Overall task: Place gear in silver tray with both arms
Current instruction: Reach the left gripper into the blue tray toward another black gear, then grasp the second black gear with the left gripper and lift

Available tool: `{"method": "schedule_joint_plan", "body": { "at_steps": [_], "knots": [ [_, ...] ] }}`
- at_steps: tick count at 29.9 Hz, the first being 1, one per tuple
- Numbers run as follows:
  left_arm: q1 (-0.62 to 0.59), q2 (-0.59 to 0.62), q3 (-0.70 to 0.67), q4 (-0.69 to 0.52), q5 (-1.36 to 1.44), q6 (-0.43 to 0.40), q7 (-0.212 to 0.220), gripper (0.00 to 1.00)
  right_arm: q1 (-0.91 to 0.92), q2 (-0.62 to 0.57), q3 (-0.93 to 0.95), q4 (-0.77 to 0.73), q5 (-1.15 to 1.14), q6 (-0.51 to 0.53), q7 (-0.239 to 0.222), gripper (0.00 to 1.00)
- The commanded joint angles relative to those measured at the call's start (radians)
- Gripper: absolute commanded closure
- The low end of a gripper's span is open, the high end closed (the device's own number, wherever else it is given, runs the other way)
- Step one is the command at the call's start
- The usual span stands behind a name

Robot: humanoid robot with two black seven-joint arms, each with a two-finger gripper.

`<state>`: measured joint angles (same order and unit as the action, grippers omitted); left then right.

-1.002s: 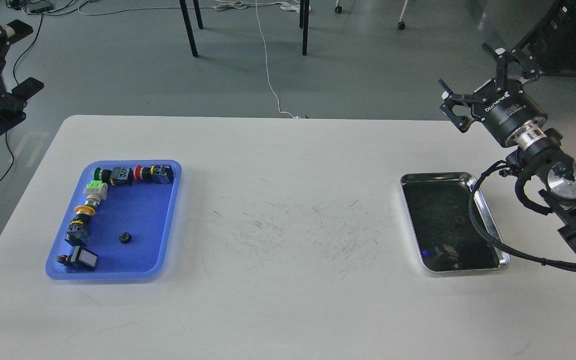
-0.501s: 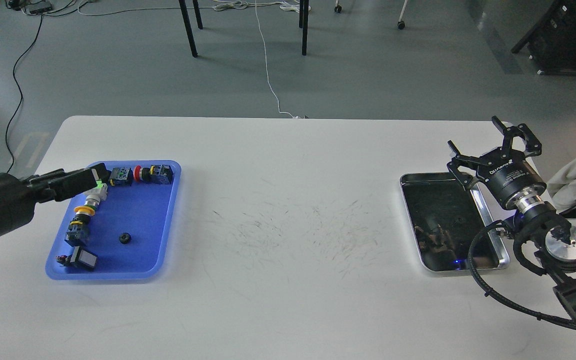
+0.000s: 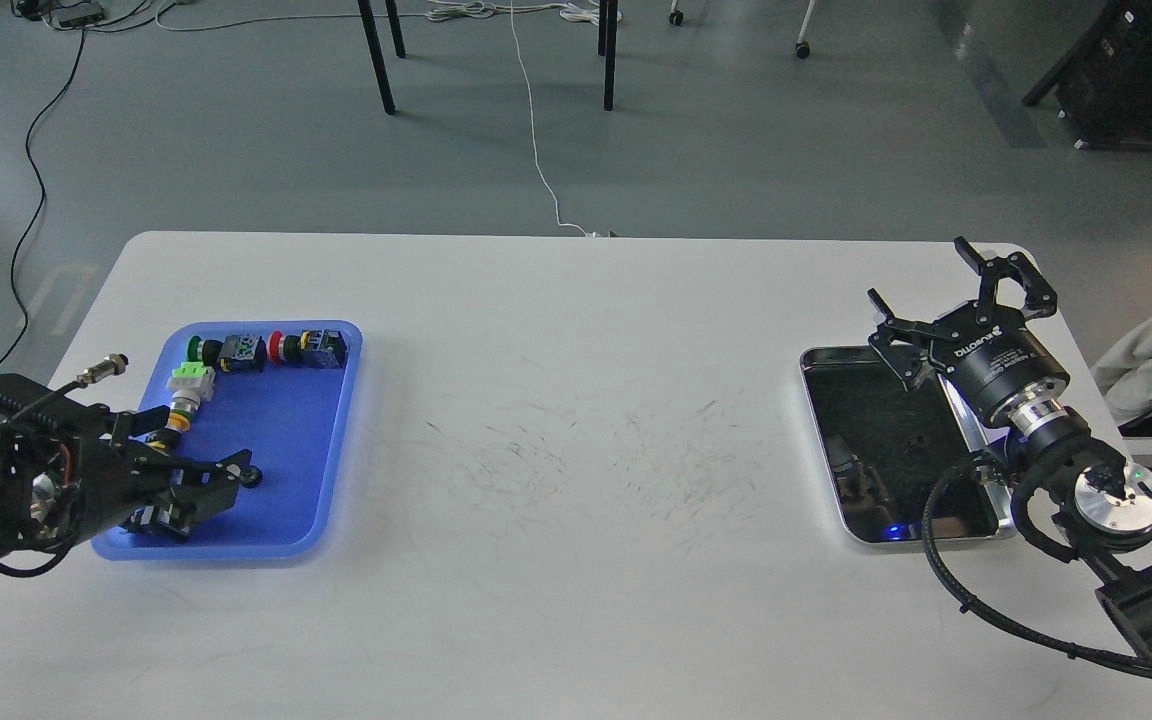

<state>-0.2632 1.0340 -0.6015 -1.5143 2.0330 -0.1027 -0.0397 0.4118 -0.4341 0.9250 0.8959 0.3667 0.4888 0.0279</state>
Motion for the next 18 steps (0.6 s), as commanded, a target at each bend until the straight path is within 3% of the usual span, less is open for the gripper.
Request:
{"method": "schedule_joint_plan", "body": {
  "at_steps": [1,18],
  "knots": [
    [0.001,-0.048,0.003,0.020,0.024,-0.002,-0.002,0.02,0.001,0.000,-0.005,-0.002,0.000,0.000,0.000,0.06],
    [-0.004,-0.167,0.035,0.149,0.122,0.023,-0.037,0.16,-0.014,-0.009,-0.005,0.001,0.000,0.000,-0.002,0.06]
  ]
}}
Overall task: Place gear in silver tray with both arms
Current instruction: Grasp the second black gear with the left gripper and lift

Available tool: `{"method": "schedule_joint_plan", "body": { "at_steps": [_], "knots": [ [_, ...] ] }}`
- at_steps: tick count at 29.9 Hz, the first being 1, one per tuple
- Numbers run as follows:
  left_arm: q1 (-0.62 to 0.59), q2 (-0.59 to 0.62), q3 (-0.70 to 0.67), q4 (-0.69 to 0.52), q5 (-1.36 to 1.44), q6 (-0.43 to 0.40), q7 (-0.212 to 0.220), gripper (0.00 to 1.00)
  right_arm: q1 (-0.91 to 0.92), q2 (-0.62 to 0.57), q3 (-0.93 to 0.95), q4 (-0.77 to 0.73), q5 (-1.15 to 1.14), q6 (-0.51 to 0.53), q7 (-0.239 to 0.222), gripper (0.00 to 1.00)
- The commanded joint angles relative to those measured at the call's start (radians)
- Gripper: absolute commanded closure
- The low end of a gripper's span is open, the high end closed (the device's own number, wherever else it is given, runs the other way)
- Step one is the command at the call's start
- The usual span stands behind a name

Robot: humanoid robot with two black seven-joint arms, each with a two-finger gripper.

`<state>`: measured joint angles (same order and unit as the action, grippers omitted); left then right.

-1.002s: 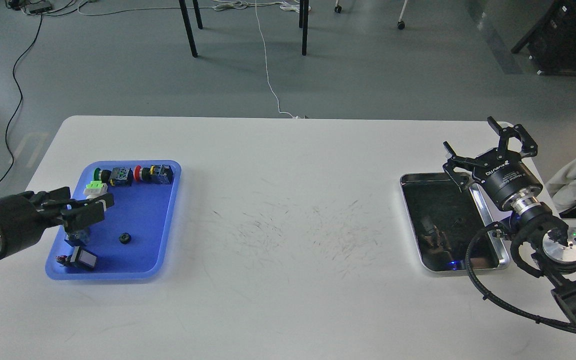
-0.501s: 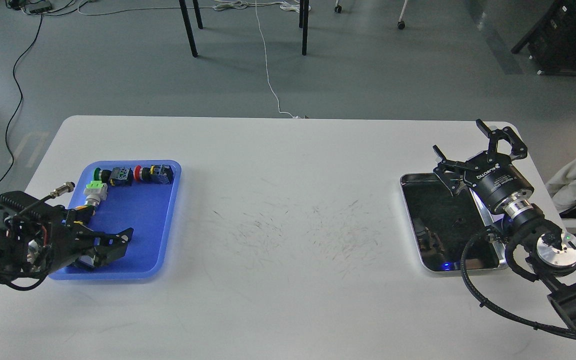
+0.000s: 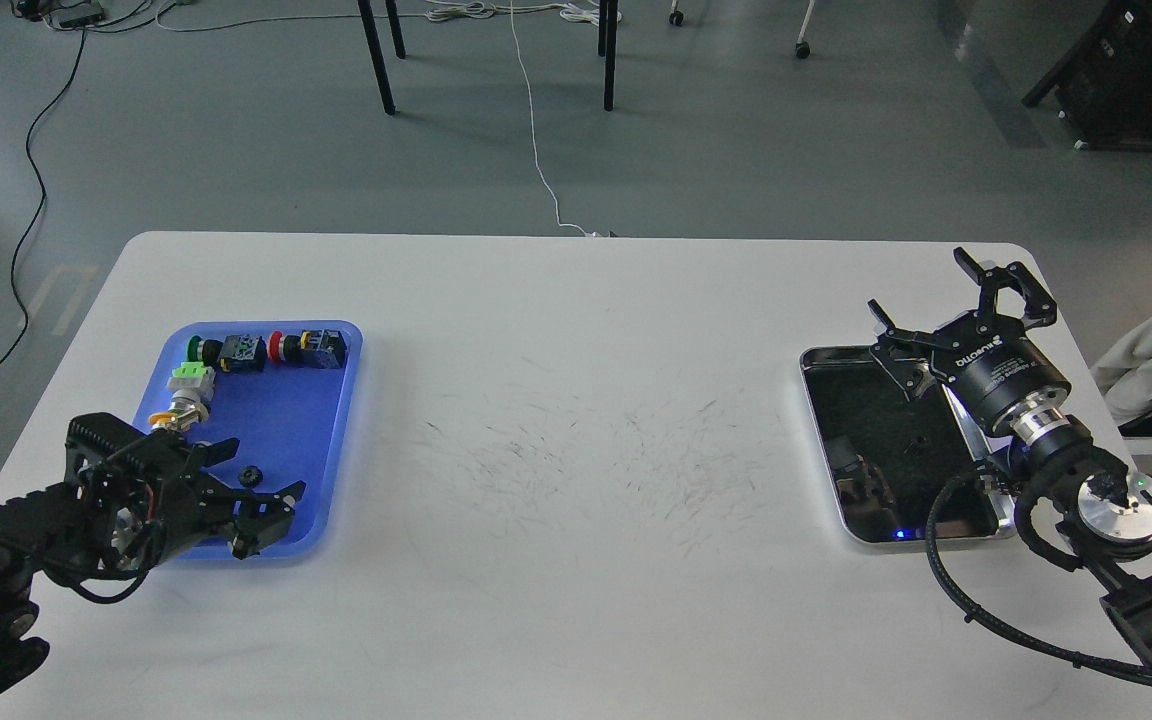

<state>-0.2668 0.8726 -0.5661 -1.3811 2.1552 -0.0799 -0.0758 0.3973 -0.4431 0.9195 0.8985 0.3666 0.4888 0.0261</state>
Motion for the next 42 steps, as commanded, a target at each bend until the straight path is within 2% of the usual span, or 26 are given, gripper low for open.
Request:
{"method": "schedule_joint_plan", "body": {
  "at_steps": [1,4,6,14,18,23,25,29,33,37,42],
  "knots": [
    [0.000,-0.006,0.000,0.017,-0.001,0.000,-0.001,0.18,0.000,-0.002,0.001,-0.001,0.000,0.000,0.000,0.06],
    [0.000,-0.004,0.003,0.023,-0.008,0.000,-0.007,0.22,0.000,-0.002,0.001,0.000,0.000,0.000,0.000,0.06],
    [-0.002,-0.004,0.003,0.040,-0.006,-0.001,-0.028,0.28,0.000,0.000,0.001,-0.001,0.000,0.000,0.000,0.06],
    [-0.012,-0.004,0.003,0.069,-0.015,-0.006,-0.053,0.36,0.000,0.003,-0.001,-0.003,-0.001,0.000,0.000,0.06],
    [-0.017,-0.006,0.005,0.083,-0.014,-0.009,-0.058,0.54,0.000,0.004,-0.001,-0.003,-0.001,0.000,0.000,0.06],
    [-0.017,-0.006,0.005,0.083,-0.015,-0.031,-0.067,0.64,0.000,0.003,-0.002,-0.004,-0.001,0.000,0.000,0.05],
    [-0.015,-0.006,0.005,0.083,-0.015,-0.032,-0.067,0.74,0.000,0.003,-0.002,-0.003,-0.001,0.000,0.000,0.05],
    [-0.018,-0.004,0.003,0.083,-0.021,-0.032,-0.070,0.86,0.000,0.000,-0.002,-0.003,-0.003,0.000,0.000,0.05],
    [-0.026,-0.001,0.003,0.077,-0.058,-0.031,-0.072,0.88,0.000,-0.002,-0.002,-0.003,-0.003,0.000,0.000,0.05],
    [-0.089,0.012,0.002,0.027,-0.064,-0.034,-0.073,0.88,0.003,-0.005,-0.002,-0.006,-0.005,0.000,0.000,0.05],
    [-0.236,0.080,-0.001,-0.122,-0.127,-0.122,-0.056,0.88,0.008,-0.006,-0.002,-0.006,-0.005,0.000,-0.001,0.05]
  ]
}}
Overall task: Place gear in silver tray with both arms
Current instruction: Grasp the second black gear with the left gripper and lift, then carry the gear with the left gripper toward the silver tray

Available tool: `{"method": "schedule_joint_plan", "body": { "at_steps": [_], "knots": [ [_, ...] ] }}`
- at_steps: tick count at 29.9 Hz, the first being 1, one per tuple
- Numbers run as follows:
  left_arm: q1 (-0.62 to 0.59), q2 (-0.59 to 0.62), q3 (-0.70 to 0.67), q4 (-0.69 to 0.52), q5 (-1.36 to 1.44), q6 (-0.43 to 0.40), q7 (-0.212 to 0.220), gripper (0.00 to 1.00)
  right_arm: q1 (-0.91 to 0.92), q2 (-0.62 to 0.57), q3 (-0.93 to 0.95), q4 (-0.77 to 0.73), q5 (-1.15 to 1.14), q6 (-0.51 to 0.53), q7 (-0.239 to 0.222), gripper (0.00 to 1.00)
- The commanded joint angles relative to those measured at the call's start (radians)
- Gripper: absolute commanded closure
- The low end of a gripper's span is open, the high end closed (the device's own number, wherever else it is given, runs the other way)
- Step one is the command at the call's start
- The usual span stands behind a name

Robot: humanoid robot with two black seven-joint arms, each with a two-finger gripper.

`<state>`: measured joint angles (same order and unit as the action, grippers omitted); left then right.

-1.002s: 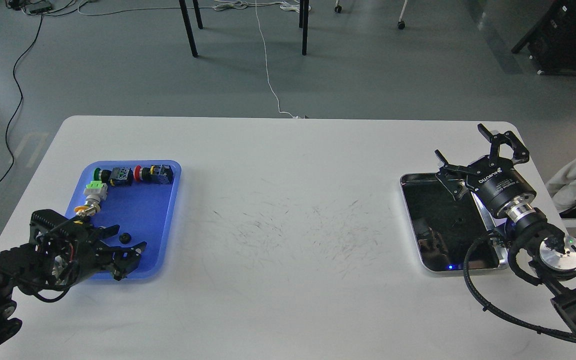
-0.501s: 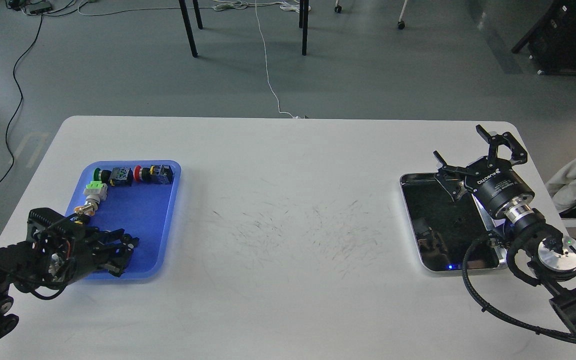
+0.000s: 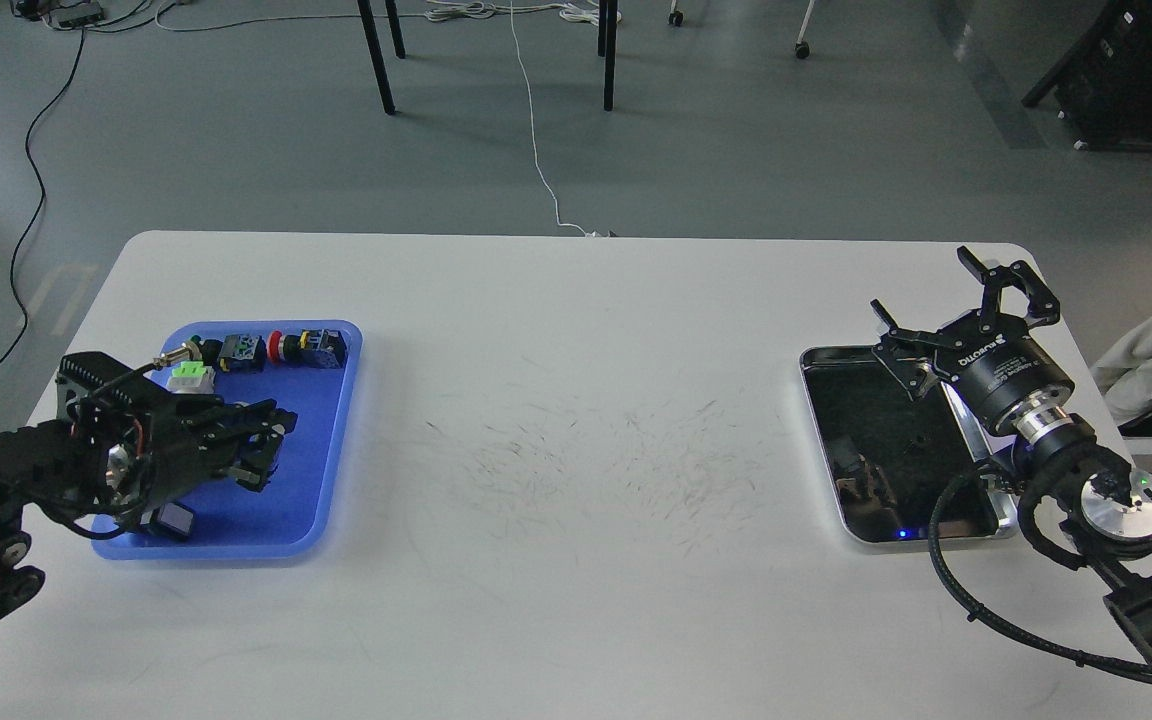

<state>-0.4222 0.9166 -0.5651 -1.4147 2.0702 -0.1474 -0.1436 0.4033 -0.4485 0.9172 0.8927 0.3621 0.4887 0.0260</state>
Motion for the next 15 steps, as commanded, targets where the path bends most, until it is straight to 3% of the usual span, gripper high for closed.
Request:
{"method": "schedule_joint_plan", "body": {
  "at_steps": [1,6,15],
  "knots": [
    [-0.108,0.044,-0.004,-0.122,-0.060,-0.075,0.021,0.88,0.003,-0.002,0.000,0.000,-0.002,0.000,-0.001,0.05],
    [-0.219,0.001,-0.007,-0.254,-0.142,-0.144,0.122,0.87,0.006,-0.013,0.000,0.000,-0.002,0.000,-0.003,0.05],
    [-0.213,-0.427,0.019,-0.237,-0.134,-0.159,0.317,0.87,0.014,-0.050,0.000,-0.001,-0.002,0.000,-0.005,0.05]
  ]
}}
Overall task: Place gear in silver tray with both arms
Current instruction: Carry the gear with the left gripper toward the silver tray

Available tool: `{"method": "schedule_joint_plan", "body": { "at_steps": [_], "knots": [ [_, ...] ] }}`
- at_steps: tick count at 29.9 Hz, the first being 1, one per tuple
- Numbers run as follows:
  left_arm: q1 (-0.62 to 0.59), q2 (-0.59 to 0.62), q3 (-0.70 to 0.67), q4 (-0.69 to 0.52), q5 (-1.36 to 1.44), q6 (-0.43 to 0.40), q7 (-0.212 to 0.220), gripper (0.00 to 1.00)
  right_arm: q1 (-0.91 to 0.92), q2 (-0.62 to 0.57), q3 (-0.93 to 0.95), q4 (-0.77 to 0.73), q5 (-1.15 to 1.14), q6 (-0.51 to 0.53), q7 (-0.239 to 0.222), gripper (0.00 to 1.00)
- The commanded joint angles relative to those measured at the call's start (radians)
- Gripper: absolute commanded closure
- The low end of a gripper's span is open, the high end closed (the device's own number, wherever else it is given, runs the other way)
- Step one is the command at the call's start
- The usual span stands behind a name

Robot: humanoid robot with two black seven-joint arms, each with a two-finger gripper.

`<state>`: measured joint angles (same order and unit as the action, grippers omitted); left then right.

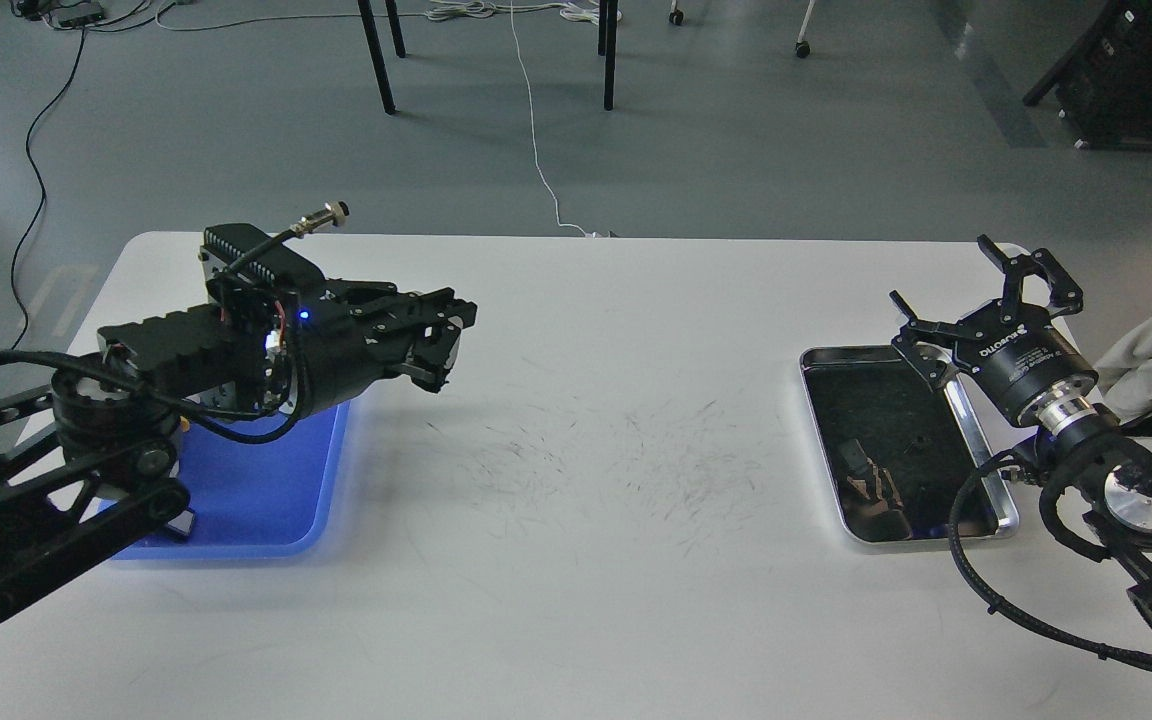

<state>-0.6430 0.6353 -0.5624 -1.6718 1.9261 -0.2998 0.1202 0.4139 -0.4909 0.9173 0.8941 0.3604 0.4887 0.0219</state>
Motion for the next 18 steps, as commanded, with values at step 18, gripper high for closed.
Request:
{"method": "schedule_joint_plan", "body": {
  "at_steps": [18],
  "knots": [
    [0.091,-0.635,0.186,0.435,0.076,0.093,0.056,0.86,0.011,-0.009,0.002,-0.006,0.000,0.000,0.000,0.05]
  ]
}}
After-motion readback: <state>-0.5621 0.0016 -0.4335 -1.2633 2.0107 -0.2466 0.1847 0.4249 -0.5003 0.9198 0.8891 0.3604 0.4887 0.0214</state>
